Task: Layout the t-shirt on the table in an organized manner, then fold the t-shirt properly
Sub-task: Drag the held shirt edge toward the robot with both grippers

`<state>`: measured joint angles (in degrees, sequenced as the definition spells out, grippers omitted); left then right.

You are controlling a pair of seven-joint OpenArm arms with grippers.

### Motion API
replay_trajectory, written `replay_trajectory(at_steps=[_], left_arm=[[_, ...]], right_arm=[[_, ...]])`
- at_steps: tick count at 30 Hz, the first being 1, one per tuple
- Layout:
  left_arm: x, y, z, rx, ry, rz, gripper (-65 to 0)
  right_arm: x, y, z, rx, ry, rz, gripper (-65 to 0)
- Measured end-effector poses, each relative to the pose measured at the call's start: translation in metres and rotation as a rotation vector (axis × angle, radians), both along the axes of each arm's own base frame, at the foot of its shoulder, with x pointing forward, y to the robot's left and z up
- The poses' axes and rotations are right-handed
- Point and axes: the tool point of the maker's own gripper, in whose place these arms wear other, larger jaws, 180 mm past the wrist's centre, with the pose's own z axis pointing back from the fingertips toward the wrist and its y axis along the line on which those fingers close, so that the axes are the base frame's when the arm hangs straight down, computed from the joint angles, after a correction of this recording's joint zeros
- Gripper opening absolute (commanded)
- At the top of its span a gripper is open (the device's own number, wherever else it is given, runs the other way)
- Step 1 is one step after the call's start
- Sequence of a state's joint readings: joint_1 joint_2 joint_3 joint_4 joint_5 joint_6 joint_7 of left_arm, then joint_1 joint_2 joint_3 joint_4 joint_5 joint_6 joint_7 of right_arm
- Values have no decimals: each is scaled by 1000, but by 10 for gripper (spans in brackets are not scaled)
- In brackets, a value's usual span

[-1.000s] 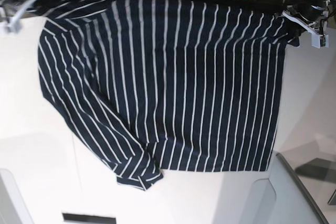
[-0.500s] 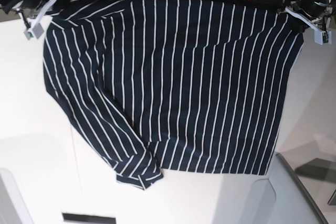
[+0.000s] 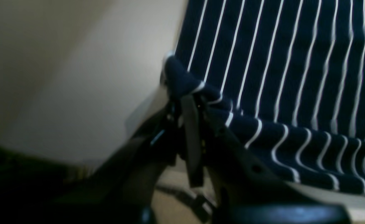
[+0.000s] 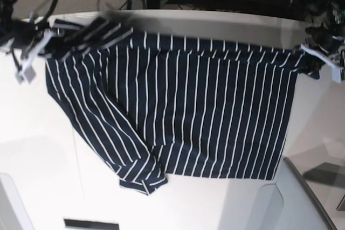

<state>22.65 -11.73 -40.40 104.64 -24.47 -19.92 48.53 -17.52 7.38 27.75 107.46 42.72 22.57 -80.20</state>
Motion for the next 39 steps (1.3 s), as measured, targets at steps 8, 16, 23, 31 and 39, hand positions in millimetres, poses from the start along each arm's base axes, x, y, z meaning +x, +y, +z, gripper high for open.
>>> replay_trajectory(at_steps=[8, 16, 23, 31, 39], left_arm=[[22, -6, -13, 87, 80, -45, -650], [25, -12, -46, 32, 126, -37, -650], [34, -10, -67, -26, 155, -4, -650], [54, -32, -76, -47, 167, -76, -650], [61, -31, -76, -52, 161, -73, -650]], right_arm=[[10, -9, -3, -36, 19, -48, -642], [35, -9, -23, 36, 22, -108, -642], [65, -11, -35, 55, 23, -91, -642], [70, 2, -59, 68, 54, -56, -642], [77, 1, -56, 65, 26, -59, -642]])
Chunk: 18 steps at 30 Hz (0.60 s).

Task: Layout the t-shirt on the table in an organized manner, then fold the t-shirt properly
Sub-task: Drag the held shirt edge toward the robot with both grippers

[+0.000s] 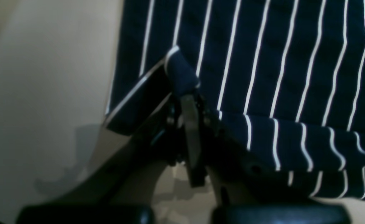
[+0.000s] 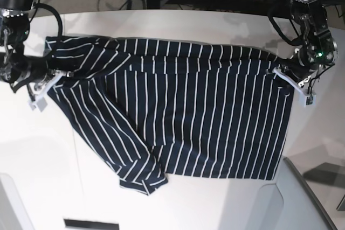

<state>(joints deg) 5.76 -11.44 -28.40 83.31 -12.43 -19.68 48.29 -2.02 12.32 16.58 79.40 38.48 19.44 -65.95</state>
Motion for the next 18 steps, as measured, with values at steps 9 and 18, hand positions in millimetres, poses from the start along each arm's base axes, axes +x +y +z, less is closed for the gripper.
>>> replay_trajectory(at_steps=[9, 18], left_arm=[[4, 0, -11, -30, 23, 17, -650], [2, 2, -11, -21, 27, 19, -650]], right_arm=[[14, 2, 8, 4, -32, 2, -642], [30, 37, 14, 12, -58, 124, -642]])
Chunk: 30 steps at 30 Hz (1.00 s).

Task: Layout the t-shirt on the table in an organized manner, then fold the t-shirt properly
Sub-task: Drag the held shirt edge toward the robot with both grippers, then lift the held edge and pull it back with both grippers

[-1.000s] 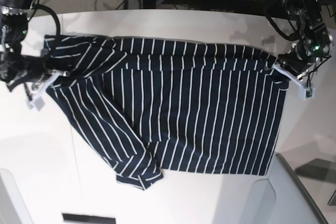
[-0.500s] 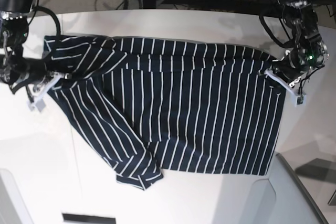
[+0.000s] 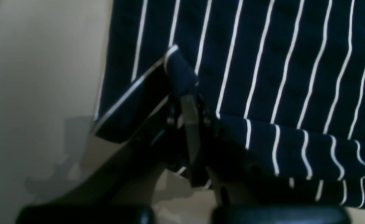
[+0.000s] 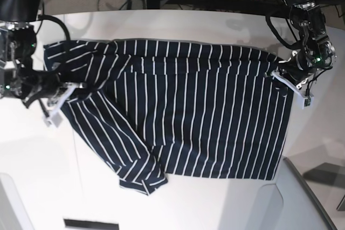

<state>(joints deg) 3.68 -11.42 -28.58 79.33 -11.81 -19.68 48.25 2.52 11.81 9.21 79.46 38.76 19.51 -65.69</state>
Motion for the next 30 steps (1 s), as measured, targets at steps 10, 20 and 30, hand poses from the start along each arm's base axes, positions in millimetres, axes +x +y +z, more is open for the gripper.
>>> replay_trajectory(at_steps=[10, 20, 30], left_arm=[[-5, 4, -15, 114, 12, -30, -650], [21, 1, -1, 120, -42, -32, -650], [28, -1, -11, 86, -24, -18, -650]], right_arm=[[17, 2, 9, -4, -62, -2, -642], [29, 1, 4, 13, -37, -18, -638], [32, 2, 2, 21, -29, -24, -635]])
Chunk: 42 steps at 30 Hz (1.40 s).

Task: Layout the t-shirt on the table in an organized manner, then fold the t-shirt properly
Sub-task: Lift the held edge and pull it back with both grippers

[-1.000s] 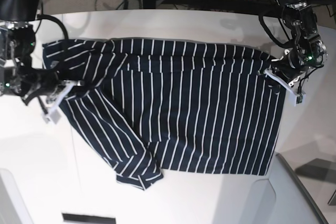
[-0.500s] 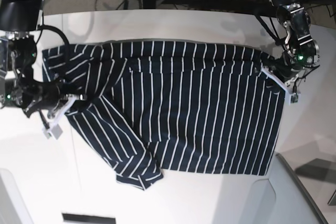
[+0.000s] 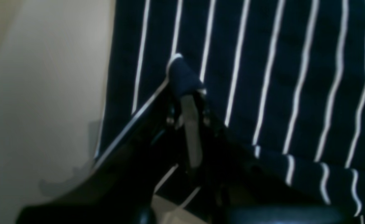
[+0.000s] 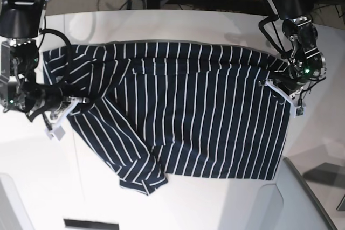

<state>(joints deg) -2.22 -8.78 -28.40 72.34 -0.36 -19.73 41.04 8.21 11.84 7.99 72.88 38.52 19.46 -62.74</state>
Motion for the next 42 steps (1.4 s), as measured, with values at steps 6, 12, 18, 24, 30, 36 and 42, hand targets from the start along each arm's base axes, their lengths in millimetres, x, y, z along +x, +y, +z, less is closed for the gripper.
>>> replay_trajectory(at_steps=[6, 12, 18, 24, 30, 36, 42], left_arm=[[-1, 3, 1, 0, -2, 10, -650], [-2, 6, 2, -1, -5, 22, -650], [-2, 36, 15, 19, -89, 110, -650], [-6, 32, 11, 8, -84, 111, -650], [-19, 35, 20, 47, -89, 98, -650], [-33, 42, 74, 184, -149, 40, -650], [-103, 36, 65, 239, -7, -15, -650]], right_arm=[[0, 0, 0, 0, -1, 0, -641], [0, 0, 0, 0, 0, 0, -641], [0, 0, 0, 0, 0, 0, -642], [0, 0, 0, -1, 0, 0, -642], [1, -3, 7, -18, -23, 6, -644], [-30, -26, 58, -115, -103, 29, -644], [-141, -34, 25, -101, 135, -81, -644]])
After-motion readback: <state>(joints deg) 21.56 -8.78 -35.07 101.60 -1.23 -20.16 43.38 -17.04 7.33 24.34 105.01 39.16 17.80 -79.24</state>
